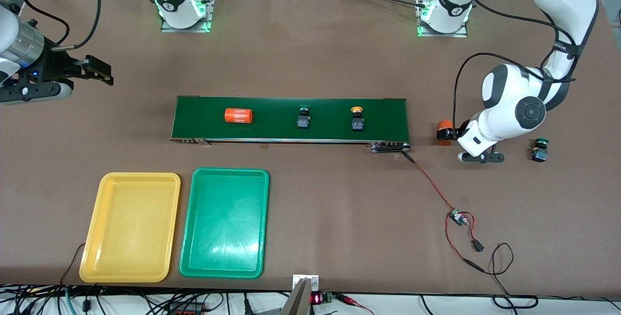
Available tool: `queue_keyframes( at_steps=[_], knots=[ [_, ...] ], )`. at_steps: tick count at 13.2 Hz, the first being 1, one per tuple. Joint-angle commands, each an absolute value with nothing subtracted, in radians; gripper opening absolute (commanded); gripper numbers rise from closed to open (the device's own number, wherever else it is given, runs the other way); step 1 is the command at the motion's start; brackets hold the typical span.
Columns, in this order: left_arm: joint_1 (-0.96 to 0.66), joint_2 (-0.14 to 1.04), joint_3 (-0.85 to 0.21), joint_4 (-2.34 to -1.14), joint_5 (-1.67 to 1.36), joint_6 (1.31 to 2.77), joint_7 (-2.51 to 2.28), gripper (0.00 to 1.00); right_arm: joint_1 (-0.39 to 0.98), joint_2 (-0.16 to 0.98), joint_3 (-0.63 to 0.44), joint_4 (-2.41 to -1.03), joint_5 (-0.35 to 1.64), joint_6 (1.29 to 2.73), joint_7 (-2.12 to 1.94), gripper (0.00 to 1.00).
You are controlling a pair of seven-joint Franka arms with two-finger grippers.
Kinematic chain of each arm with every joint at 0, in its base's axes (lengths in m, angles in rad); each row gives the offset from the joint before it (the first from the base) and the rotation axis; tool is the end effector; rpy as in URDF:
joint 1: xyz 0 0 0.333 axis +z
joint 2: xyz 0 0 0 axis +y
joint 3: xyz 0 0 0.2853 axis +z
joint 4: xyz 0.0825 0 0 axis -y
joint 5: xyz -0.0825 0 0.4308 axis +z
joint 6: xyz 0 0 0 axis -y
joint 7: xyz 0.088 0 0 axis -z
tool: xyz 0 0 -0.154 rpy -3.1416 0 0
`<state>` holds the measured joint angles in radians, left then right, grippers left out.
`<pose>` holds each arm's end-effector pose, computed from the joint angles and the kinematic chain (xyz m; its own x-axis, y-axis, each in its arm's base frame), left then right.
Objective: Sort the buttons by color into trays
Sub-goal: 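Return the left gripper and grasp the second orange cylinder, then place the cylinder on the belt while the right gripper reaches the belt end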
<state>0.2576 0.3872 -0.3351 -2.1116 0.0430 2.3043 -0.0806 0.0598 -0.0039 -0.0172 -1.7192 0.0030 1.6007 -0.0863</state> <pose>0.5672 -0.0557 0.1151 0.9840 -0.0234 -0.1768 -0.0087 -0.9964 0.0839 0.5888 0.0255 0.4752 0.9852 0.1282 -0.1137 0.1275 -0.9917 -0.0129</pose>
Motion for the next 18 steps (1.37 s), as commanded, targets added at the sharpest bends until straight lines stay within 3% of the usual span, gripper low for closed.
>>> queue_keyframes(
  at_steps=[1, 6, 7, 11, 12, 18],
  knots=[
    [0.287, 0.388, -0.348, -2.141, 0.044, 2.306, -0.025, 1.00, 0.067, 0.018, -0.018, -1.697, 0.021, 1.588, -0.094, 1.00],
    [0.302, 0.425, -0.348, -2.181, 0.048, 2.350, 0.037, 1.00, 0.066, 0.072, -0.020, -1.689, 0.015, 1.612, -0.103, 1.00],
    [0.302, 0.425, -0.348, -2.183, 0.049, 2.350, 0.038, 0.95, 0.071, 0.083, -0.018, -1.674, 0.021, 1.603, -0.097, 1.00],
    [0.301, 0.423, -0.348, -2.194, 0.049, 2.359, 0.040, 0.10, 0.087, 0.094, -0.020, -1.672, 0.023, 1.603, -0.089, 1.00],
    [0.299, 0.413, -0.350, -2.192, 0.049, 2.352, 0.040, 0.00, 0.083, 0.094, -0.020, -1.672, 0.023, 1.600, -0.087, 1.00],
    [0.221, 0.284, -0.362, -2.168, 0.052, 2.321, 0.268, 0.00, 0.094, 0.094, -0.020, -1.677, 0.023, 1.589, -0.066, 1.00]
  ],
)
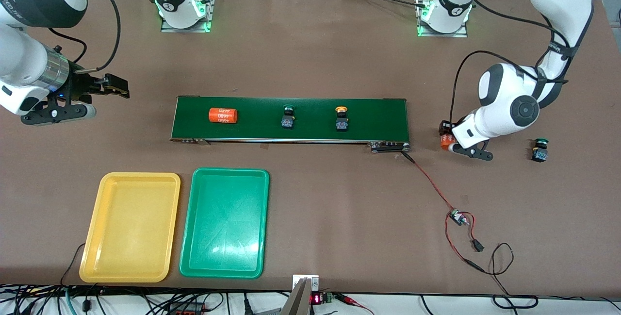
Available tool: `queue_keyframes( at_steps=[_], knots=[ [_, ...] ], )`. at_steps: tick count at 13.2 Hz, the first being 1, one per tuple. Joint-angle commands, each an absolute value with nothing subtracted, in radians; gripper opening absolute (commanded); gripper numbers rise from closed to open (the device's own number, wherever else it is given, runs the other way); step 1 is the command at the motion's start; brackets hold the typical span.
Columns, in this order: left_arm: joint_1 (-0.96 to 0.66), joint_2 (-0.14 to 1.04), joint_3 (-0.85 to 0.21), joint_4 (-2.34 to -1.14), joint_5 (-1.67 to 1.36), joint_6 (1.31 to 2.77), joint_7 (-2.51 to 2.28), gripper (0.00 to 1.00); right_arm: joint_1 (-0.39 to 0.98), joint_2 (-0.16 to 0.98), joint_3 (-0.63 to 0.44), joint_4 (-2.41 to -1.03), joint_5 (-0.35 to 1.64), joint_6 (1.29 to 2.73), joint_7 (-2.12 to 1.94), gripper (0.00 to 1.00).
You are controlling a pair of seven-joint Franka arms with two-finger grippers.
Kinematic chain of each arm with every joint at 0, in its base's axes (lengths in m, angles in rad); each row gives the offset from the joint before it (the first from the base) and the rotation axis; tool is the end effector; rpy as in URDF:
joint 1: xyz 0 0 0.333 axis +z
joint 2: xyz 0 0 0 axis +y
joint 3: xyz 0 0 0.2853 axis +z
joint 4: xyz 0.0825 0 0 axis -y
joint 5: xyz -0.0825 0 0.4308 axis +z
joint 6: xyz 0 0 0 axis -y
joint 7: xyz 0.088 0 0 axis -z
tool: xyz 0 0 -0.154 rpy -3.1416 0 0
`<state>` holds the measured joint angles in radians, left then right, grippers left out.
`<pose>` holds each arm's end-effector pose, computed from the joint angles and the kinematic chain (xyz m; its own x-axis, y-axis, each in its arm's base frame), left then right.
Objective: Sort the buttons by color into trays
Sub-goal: 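Place the cylinder on the belt while the right gripper reaches the belt end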
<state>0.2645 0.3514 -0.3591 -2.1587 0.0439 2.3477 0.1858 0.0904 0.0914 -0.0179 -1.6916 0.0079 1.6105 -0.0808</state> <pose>0.5598 -0.0656 0.1202 0.9462 -0.3018 -0.1170 -0.2884 -0.9502 0.1181 0.6053 0.0454 0.4327 0.9737 0.1511 -0.1706 0.1499 -0.9885 -0.0199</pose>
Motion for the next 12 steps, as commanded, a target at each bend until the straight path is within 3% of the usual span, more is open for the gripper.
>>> queue_keyframes(
  at_steps=[1, 7, 12],
  knots=[
    [0.209, 0.273, -0.368, -2.168, 0.054, 2.301, 0.302, 0.00, 0.094, 0.094, -0.020, -1.675, 0.023, 1.583, -0.066, 1.00],
    [0.112, 0.253, -0.417, -2.131, 0.051, 2.261, 0.759, 0.00, 0.095, 0.094, -0.020, -1.675, 0.023, 1.572, -0.067, 1.00],
    [0.066, 0.261, -0.494, -2.111, 0.054, 2.255, 0.825, 0.00, 0.094, 0.094, -0.020, -1.678, 0.023, 1.572, -0.067, 1.00]
  ],
)
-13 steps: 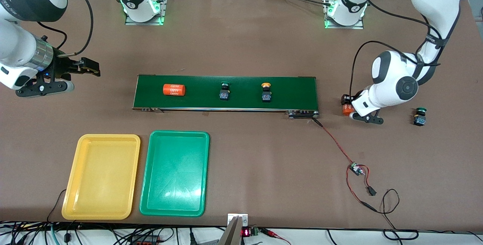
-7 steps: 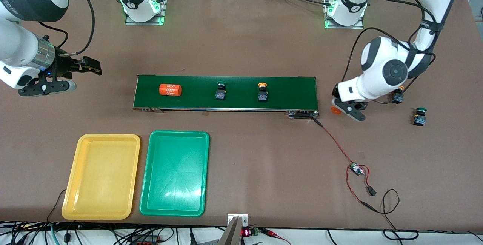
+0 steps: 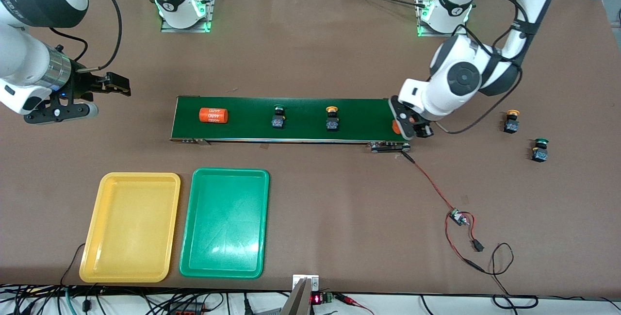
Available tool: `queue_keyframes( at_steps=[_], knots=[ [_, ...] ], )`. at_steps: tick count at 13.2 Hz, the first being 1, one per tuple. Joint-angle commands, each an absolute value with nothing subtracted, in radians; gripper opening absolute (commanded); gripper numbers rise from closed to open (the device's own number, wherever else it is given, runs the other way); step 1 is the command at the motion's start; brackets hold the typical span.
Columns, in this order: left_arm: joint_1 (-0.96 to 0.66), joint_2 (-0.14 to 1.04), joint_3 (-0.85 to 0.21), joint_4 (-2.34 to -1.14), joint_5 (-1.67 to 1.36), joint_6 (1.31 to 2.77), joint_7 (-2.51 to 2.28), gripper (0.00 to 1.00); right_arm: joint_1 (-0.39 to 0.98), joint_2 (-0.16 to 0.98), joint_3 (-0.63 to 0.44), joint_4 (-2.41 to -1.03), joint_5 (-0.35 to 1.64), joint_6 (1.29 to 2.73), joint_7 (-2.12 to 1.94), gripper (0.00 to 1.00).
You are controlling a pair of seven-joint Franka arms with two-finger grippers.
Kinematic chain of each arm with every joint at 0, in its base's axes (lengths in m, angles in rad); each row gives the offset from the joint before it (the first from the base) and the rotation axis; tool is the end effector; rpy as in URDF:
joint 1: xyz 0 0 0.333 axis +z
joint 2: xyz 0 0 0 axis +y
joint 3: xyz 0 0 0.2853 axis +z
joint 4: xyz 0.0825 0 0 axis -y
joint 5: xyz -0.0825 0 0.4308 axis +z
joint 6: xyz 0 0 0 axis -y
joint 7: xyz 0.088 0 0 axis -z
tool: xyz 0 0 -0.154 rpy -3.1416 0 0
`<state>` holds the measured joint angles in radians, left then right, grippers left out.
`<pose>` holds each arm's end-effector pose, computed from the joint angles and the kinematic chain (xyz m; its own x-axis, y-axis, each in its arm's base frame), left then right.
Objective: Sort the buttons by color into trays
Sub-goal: 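Place the cylinder on the belt while the right gripper reaches the belt end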
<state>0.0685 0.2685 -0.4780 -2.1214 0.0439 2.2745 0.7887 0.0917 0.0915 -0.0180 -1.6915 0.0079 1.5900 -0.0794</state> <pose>0.5330 -0.2392 0.1824 0.3453 -0.9385 0.0064 -0.9316 -0.3420 0.1230 0.6018 0.0458 0.4315 0.9700 0.1508 -0.1907 0.1495 -0.9885 -0.0213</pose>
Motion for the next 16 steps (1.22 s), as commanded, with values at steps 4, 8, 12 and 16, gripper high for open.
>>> queue_keyframes(
  at_steps=[4, 8, 12, 16],
  knots=[
    [0.031, 0.262, -0.495, -2.111, 0.097, 2.258, 0.893, 0.00, 0.095, 0.094, -0.020, -1.678, 0.023, 1.571, -0.066, 1.00],
    [-0.005, 0.293, -0.495, -2.112, 0.139, 2.269, 0.888, 0.00, 0.136, 0.119, -0.018, -1.681, 0.025, 1.575, -0.066, 1.00],
    [-0.005, 0.333, -0.495, -2.117, 0.147, 2.273, 0.881, 0.15, 0.239, 0.211, -0.018, -1.681, 0.026, 1.704, 0.047, 1.00],
    [-0.002, 0.347, -0.497, -2.128, 0.144, 2.298, 0.877, 1.00, 0.365, 0.296, -0.017, -1.683, 0.029, 1.814, 0.279, 1.00]
  ],
)
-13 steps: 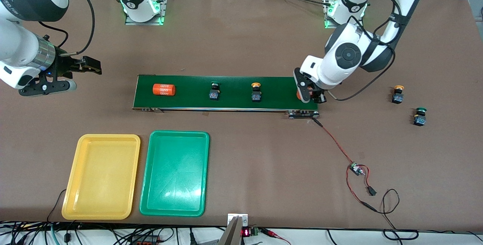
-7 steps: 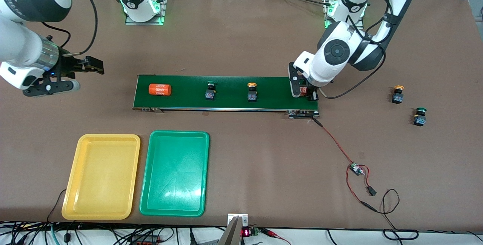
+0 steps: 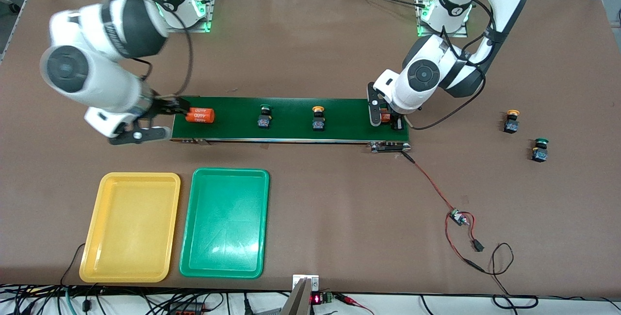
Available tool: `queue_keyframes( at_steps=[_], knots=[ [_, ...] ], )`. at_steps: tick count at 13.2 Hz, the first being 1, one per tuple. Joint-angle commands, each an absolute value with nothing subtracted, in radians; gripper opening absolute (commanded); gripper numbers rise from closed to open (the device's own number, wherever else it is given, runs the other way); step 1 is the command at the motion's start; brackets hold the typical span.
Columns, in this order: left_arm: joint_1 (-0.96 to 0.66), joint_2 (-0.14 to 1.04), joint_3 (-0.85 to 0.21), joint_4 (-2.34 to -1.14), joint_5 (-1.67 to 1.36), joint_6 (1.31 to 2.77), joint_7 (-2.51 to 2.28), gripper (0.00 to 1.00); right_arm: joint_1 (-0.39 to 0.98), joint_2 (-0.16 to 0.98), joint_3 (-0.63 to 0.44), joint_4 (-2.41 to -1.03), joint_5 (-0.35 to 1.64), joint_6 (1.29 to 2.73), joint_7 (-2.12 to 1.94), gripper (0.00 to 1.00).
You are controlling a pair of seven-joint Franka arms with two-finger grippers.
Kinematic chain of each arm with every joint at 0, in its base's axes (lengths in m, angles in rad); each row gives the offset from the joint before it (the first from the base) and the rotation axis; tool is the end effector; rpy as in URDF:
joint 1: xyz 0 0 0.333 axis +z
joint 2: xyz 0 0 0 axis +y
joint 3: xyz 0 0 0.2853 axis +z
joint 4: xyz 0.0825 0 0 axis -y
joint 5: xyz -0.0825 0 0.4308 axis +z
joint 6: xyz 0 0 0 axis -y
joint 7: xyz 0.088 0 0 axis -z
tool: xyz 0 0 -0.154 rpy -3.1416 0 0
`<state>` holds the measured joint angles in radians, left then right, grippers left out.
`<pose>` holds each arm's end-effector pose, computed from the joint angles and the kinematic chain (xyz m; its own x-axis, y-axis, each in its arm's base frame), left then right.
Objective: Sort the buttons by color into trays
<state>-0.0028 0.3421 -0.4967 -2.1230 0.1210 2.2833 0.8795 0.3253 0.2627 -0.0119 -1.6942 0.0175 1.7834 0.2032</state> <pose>0.5001 -0.2831 0.1461 0.1175 -0.9928 -0.0216 -0.9811 -0.1195 0.1525 0.6118 0.2010 0.3344 0.9799 0.1015 -0.1717 0.1068 -0.9940 0.0220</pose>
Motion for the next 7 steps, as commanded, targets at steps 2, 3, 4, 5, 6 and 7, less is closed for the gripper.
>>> queue_keyframes(
  at_steps=[2, 3, 4, 5, 6, 7],
  knots=[
    [-0.003, 0.330, -0.497, -2.123, 0.144, 2.295, 0.880, 1.00, 0.397, 0.342, -0.018, -1.689, 0.128, 1.856, 0.282, 1.00],
    [0.000, 0.312, -0.497, -2.117, 0.144, 2.289, 0.888, 1.00, 0.400, 0.354, -0.017, -1.698, 0.159, 1.877, 0.282, 1.00],
    [0.014, 0.284, -0.497, -2.111, 0.143, 2.286, 0.890, 1.00, 0.416, 0.368, -0.017, -1.709, 0.175, 1.903, 0.282, 1.00],
    [0.047, 0.246, -0.494, -2.109, 0.143, 2.280, 0.893, 1.00, 0.432, 0.379, -0.017, -1.718, 0.176, 1.920, 0.282, 1.00],
    [0.107, 0.214, -0.495, -2.108, 0.144, 2.278, 0.896, 1.00, 0.452, 0.388, -0.018, -1.735, 0.176, 1.942, 0.284, 1.00],
    [0.150, 0.189, -0.494, -2.099, 0.143, 2.273, 0.902, 1.00, 0.462, 0.393, -0.018, -1.759, 0.176, 1.974, 0.282, 1.00]
  ],
)
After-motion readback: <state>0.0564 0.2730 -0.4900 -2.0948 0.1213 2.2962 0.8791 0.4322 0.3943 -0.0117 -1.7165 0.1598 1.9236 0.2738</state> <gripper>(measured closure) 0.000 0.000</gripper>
